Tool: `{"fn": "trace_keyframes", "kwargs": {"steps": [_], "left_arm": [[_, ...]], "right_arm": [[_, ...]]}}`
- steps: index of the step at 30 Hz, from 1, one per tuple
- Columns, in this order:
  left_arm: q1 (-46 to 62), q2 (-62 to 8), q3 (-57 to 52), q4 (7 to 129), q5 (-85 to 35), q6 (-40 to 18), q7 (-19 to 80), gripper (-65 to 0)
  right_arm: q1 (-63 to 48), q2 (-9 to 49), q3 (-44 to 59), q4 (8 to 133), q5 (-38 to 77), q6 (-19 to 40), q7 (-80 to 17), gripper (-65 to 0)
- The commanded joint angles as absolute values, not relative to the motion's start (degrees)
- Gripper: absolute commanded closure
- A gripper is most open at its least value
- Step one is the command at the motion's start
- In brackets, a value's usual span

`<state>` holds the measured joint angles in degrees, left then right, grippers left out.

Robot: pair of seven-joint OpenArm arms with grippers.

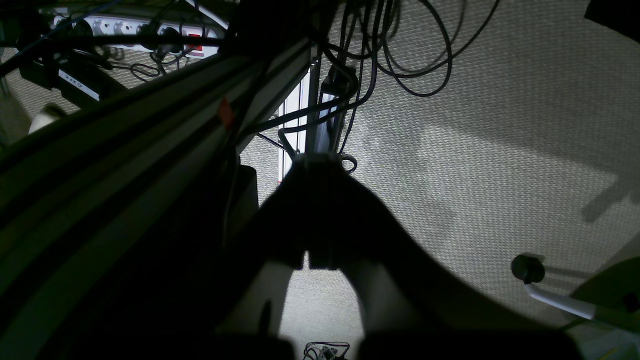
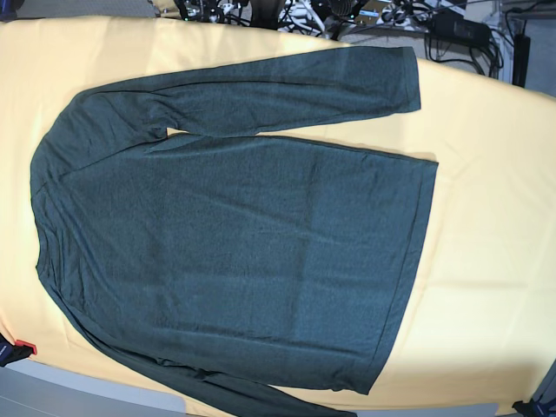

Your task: Fold the T-shirt properly

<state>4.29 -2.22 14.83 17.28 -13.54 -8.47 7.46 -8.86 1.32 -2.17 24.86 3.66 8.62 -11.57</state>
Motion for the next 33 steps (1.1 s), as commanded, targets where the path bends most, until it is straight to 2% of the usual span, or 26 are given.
{"fn": "trace_keyframes", "kwargs": {"steps": [1, 33], "left_arm": [[4.4, -2.17, 14.87, 17.69, -13.56, -9.04, 7.29, 0.0], [4.4, -2.2, 14.87, 18.92, -13.54, -9.02, 7.29, 0.0]], "right_arm": [[-8.86, 1.61, -2.26, 25.39, 4.19, 9.04, -11.09, 0.0], [-8.84, 1.61, -2.26, 25.39, 4.19, 9.04, -11.09, 0.0]]}}
